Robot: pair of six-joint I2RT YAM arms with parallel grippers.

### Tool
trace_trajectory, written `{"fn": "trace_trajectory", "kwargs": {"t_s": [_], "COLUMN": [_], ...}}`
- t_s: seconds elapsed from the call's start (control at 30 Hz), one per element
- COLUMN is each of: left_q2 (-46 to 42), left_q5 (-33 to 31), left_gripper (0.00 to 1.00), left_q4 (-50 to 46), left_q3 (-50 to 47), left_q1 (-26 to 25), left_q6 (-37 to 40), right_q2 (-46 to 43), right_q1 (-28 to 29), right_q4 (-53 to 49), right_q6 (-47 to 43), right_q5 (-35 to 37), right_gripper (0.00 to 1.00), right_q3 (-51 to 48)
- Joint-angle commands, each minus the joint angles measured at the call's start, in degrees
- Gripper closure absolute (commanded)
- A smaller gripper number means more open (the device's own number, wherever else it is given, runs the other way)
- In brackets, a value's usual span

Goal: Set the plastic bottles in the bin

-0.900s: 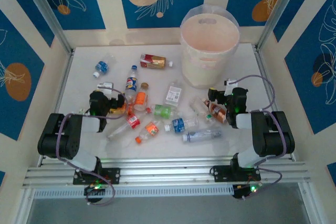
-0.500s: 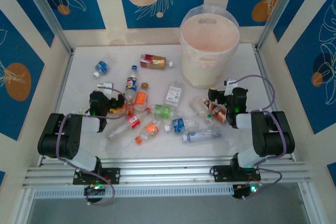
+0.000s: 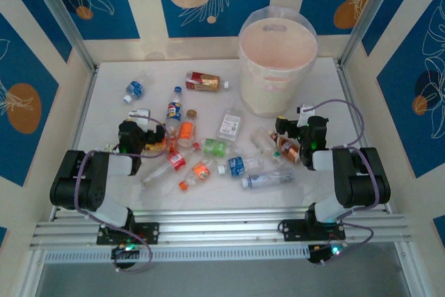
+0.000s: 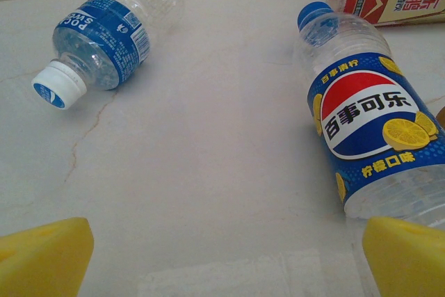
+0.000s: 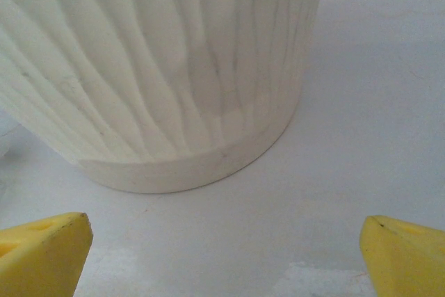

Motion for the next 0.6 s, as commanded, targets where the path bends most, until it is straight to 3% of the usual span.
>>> {"fn": "trace_trajectory", "kwargs": {"t_s": [0.0,0.2,0.37,0.57], "left_q2": [-0.8,-6.5,-15.0,-18.0], "left_q5": [1.8,1.5,0.0,0.7], "left_gripper": [0.01,0.01,0.01,0.01], "left_q4": [-1.6,-9.7,-14.0,-30.0], "left_q3": [0.9,3.1,3.0,15.9], "left_q1": [1.0,1.0,1.0,0.8], "left_q6": [0.8,0.8,-0.1,-2.5], "right_q2": [0.0,-2.3,-8.6,-21.1], "right_q1": [-0.3,-0.2,-0.1,-0.1], "right_q4": [1.6,-4.0,-8.6,-20.5], "right_q6": [0.4,-0.6,0.1,-0.4], "right_q5": [-1.1,-3.3,-1.0,1.2], "right_gripper": [0.01,0.01,0.01,0.01], "right_q3": [0.0,2.0,1.8,2.1]}}
